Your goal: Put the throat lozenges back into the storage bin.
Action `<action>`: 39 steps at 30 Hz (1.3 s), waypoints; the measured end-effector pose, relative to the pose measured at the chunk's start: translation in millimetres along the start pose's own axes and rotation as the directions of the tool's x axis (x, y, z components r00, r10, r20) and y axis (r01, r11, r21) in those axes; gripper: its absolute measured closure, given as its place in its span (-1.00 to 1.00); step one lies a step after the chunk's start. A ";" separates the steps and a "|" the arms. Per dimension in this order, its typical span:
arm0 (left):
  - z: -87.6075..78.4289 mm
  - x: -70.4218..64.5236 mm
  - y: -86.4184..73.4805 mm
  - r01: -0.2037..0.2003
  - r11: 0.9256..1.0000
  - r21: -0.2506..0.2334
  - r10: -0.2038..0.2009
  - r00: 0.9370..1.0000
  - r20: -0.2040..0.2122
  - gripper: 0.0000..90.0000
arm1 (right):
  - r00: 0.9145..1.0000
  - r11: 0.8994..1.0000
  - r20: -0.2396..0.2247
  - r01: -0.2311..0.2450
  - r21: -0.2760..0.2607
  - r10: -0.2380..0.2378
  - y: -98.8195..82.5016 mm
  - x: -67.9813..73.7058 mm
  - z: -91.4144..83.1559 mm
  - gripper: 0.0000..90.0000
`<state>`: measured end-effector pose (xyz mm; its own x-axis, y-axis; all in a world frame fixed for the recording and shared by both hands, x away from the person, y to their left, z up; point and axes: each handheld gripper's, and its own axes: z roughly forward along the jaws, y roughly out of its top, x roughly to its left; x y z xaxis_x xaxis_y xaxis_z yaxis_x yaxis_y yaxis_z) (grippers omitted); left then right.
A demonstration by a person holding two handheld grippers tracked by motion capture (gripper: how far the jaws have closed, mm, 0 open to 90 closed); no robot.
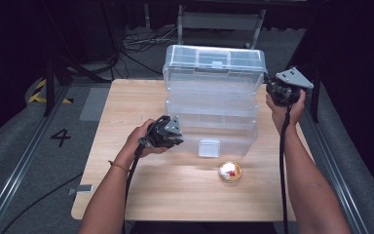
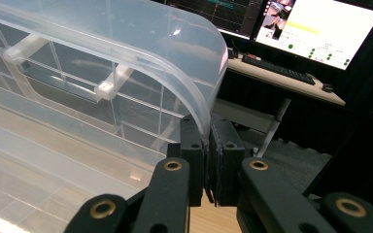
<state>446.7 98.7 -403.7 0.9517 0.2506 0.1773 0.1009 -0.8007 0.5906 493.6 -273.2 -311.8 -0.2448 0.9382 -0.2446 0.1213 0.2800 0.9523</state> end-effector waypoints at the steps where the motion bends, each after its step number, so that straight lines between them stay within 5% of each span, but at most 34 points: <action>1: 0.0 -0.5 -0.3 0.000 1.000 -0.003 0.000 1.000 -0.003 0.70 | 1.000 1.000 -0.001 0.000 0.001 0.000 0.2 -0.6 1.0 0.91; 11: -0.4 0.2 1.7 -0.023 0.999 0.026 0.023 1.000 0.000 0.72 | 1.000 1.000 -0.002 -0.018 0.006 0.018 3.0 -3.1 6.6 0.92; 17: -0.1 4.6 -0.5 0.000 1.000 0.001 0.000 0.999 0.037 0.74 | 1.000 1.000 0.002 -0.027 0.006 0.027 4.2 -3.4 10.2 0.92; 28: 0.3 7.2 0.1 -0.025 1.000 0.010 0.024 0.998 0.057 0.77 | 0.994 0.994 0.014 -0.107 0.023 0.107 10.5 -6.1 24.7 0.92; 39: 0.5 6.4 0.3 -0.029 1.000 0.010 0.029 0.999 0.044 0.77 | 0.995 0.993 0.006 -0.100 0.058 0.100 18.7 -11.5 41.8 0.92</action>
<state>452.9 99.8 -402.8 0.9661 0.2032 0.1592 0.0757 -0.8128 0.5776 538.8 -270.3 -298.7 -0.2261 0.9625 -0.1496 0.2008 0.1964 0.9598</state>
